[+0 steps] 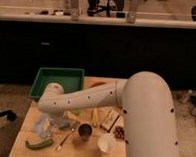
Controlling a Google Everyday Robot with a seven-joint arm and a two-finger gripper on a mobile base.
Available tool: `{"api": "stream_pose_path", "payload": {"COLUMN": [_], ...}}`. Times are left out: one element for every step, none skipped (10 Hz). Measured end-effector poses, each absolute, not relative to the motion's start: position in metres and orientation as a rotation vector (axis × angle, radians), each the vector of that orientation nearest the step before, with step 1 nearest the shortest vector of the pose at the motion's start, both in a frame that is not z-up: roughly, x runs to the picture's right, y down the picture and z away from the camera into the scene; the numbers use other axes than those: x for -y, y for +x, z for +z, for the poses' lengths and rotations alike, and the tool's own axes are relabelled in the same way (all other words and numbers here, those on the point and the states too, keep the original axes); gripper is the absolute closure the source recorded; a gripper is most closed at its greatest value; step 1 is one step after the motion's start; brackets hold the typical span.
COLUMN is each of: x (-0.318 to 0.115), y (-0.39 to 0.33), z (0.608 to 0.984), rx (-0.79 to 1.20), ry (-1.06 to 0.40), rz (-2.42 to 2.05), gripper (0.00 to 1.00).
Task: Wipe red bowl with sponge
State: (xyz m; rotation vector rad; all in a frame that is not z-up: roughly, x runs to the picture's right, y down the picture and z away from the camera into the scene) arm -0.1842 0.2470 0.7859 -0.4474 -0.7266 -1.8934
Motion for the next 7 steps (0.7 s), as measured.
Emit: {"api": "stream_pose_path", "payload": {"x": [-0.250, -0.254, -0.256, -0.258, -0.258, -0.259, -0.258], "y": [-0.187, -0.190, -0.193, -0.196, -0.197, -0.201, -0.205], "z": [0.790, 0.795, 0.799, 0.802, 0.804, 0.808, 0.810], "rx": [0.740, 0.757, 0.770, 0.780, 0.784, 0.787, 0.786], "ry": [-0.453, -0.464, -0.467, -0.464, -0.460, -0.437, -0.410], "rz": [-1.895, -1.900, -1.906, -1.910, -1.915, -1.921, -1.928], "gripper": [0.00, 0.00, 0.00, 0.00, 0.00, 0.00, 0.00]}}
